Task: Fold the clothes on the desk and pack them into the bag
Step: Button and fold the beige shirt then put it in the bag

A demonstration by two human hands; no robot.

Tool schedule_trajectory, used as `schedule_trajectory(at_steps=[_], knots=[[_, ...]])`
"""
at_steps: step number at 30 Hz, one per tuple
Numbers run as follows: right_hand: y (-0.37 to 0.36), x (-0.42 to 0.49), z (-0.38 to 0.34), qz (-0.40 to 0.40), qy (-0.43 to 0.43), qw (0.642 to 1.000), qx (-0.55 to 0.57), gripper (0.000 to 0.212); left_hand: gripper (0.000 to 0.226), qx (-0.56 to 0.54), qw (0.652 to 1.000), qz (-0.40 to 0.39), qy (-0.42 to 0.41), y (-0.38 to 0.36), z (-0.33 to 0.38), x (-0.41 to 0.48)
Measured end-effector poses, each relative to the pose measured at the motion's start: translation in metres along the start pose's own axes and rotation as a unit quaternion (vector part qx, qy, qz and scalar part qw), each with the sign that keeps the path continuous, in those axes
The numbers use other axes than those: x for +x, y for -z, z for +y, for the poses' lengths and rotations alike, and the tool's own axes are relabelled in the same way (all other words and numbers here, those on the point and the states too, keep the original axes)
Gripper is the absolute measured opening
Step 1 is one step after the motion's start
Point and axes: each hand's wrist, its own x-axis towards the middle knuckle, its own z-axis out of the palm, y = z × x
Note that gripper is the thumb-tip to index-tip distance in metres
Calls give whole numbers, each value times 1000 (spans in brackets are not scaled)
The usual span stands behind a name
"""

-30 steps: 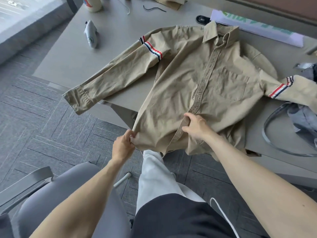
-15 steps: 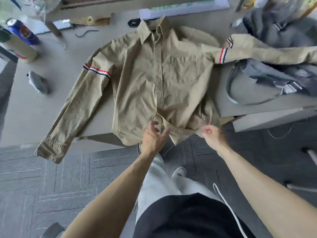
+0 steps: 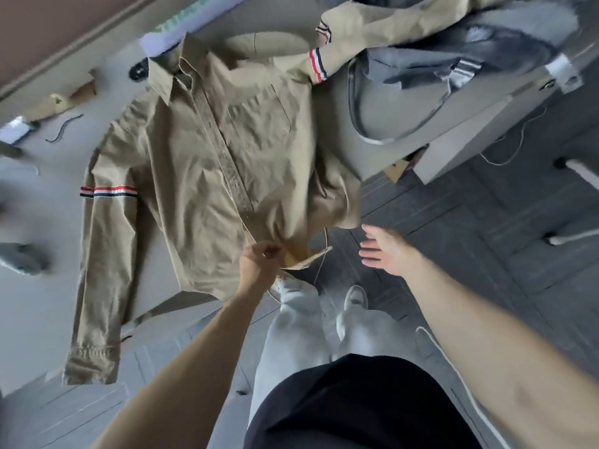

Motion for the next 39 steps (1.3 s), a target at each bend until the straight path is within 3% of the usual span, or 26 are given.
schedule_trajectory(at_steps=[3, 7, 10, 13, 19, 23, 26, 28, 31, 32, 34, 36, 38, 39], knots=[[-11, 10, 2, -45, -25, 996, 78, 54, 47, -153, 987, -52, 23, 14, -7, -7], [-34, 13, -3, -86, -23, 981, 172, 41, 70, -263, 956, -128, 31, 38, -1, -13], [-52, 10, -7, -51, 25, 970, 238, 28, 77, -267, 954, -133, 36, 48, -1, -11], [-54, -4, -12, -45, 47, 955, 288, 36, 77, -257, 959, -114, 34, 49, 1, -11], [-4, -45, 0, -182, 154, 887, 395, 48, 75, -242, 964, -104, 19, 38, -7, -11], [9, -39, 7, -117, 114, 928, 334, 46, 79, -191, 975, -114, 27, 19, -3, -12], [17, -29, 11, -92, 103, 939, 315, 41, 89, -115, 984, -129, 36, 15, -6, -5], [22, -24, 12, -65, 93, 948, 296, 34, 84, -42, 992, -117, 19, 14, -4, 1], [28, -17, 18, 41, 25, 966, 256, 17, 68, 105, 991, -84, -26, 11, 4, 6], [30, -15, 19, 59, 23, 965, 253, 16, 60, 136, 987, -75, -35, 10, 3, 9], [36, -13, 17, 50, 65, 972, 219, 34, 50, 174, 981, -78, -36, 9, 1, 11], [38, -14, 16, 6, 108, 988, 114, 42, 49, 212, 972, -102, -28, 9, -1, 14], [38, -13, 15, -9, 127, 992, -18, 29, 56, 240, 963, -116, -29, 9, 1, 14], [38, -11, 14, 26, 141, 986, -80, 18, 57, 241, 963, -113, -35, 10, 3, 13]])
